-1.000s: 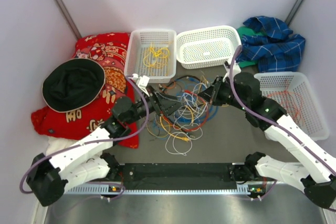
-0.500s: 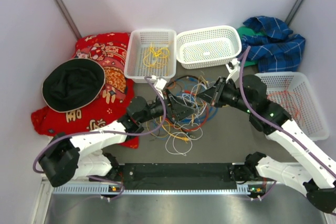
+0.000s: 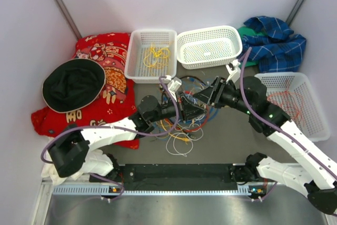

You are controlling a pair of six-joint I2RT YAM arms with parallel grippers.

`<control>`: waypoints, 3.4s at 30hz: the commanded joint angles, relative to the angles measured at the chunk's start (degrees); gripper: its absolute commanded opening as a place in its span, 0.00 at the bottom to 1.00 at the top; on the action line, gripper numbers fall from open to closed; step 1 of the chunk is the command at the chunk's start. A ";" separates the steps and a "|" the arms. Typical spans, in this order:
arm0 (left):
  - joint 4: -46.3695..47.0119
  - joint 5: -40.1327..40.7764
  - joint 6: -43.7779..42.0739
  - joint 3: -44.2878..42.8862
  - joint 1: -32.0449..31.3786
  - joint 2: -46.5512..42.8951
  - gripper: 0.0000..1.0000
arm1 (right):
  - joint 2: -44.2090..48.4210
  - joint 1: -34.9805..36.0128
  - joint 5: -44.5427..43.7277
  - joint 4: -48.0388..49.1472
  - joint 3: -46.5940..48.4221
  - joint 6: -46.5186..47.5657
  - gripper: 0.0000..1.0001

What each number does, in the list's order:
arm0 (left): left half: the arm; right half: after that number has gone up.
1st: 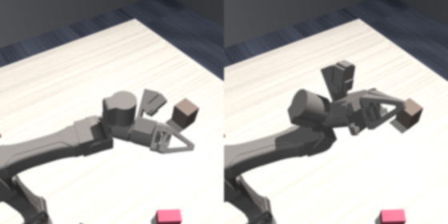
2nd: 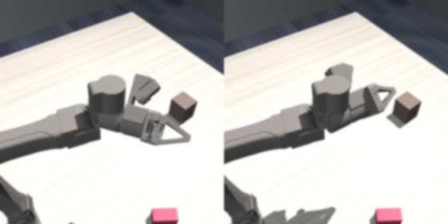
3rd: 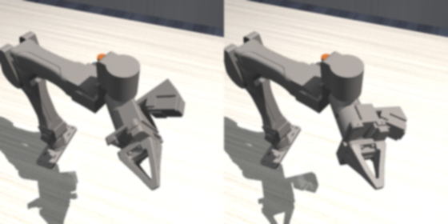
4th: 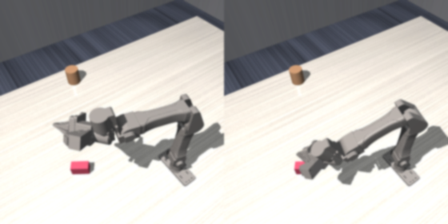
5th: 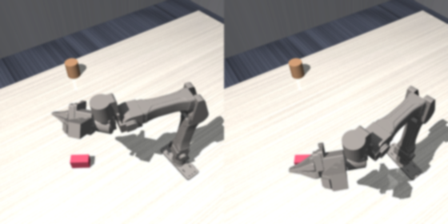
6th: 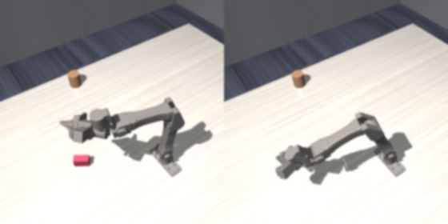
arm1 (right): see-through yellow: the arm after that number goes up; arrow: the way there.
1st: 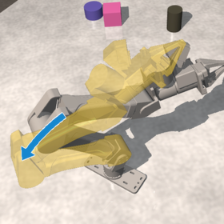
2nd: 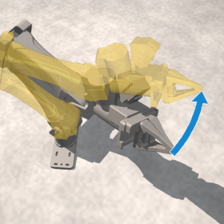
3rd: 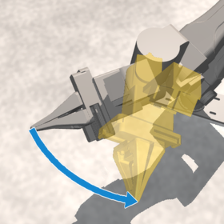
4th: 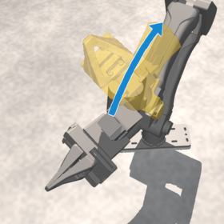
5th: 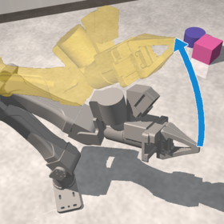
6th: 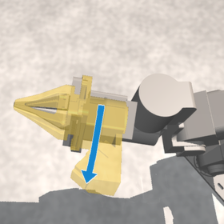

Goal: Untangle the cables

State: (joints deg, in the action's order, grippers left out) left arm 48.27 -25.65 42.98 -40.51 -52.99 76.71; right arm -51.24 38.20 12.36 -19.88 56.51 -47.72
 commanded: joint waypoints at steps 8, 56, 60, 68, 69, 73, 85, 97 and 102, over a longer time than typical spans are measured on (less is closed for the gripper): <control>-35.15 14.90 -15.89 -7.21 0.17 -16.13 0.00 | 6.77 0.56 -15.16 -13.16 11.51 10.98 0.96; -60.73 32.34 -21.36 -15.29 0.17 -21.95 0.76 | -6.33 -0.67 -1.54 -1.90 13.09 4.96 0.00; -67.25 45.32 -19.96 -16.53 0.26 -22.74 0.99 | -2.90 -0.67 -5.24 -9.73 16.87 13.87 0.00; -59.09 47.98 -20.57 -13.46 0.87 -25.12 0.99 | 0.70 -0.67 -3.05 -13.61 17.32 17.05 0.00; -56.30 46.76 -21.00 -12.76 0.96 -24.77 0.99 | 0.97 -0.67 -2.17 -13.43 17.32 16.96 0.00; -49.26 40.97 -21.45 -11.00 1.14 -22.92 0.99 | 2.11 -0.67 -0.67 -13.43 18.02 16.00 0.00; -28.07 29.78 -23.90 -10.90 1.49 -14.66 0.99 | 3.52 -0.67 1.96 -14.31 18.02 16.00 0.00; -20.86 29.52 -30.24 -16.70 2.72 -6.92 0.96 | 3.87 -0.67 3.37 -13.78 16.17 15.38 0.00; -17.78 25.92 -29.80 -17.58 4.03 -3.94 0.79 | 3.96 -0.67 3.81 -13.78 15.73 15.21 0.00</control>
State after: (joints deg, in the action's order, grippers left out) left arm 23.94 3.40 14.00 -55.16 -50.02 70.81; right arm -48.36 37.69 14.98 -35.42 72.40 -32.58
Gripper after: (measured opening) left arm 0.850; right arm 0.012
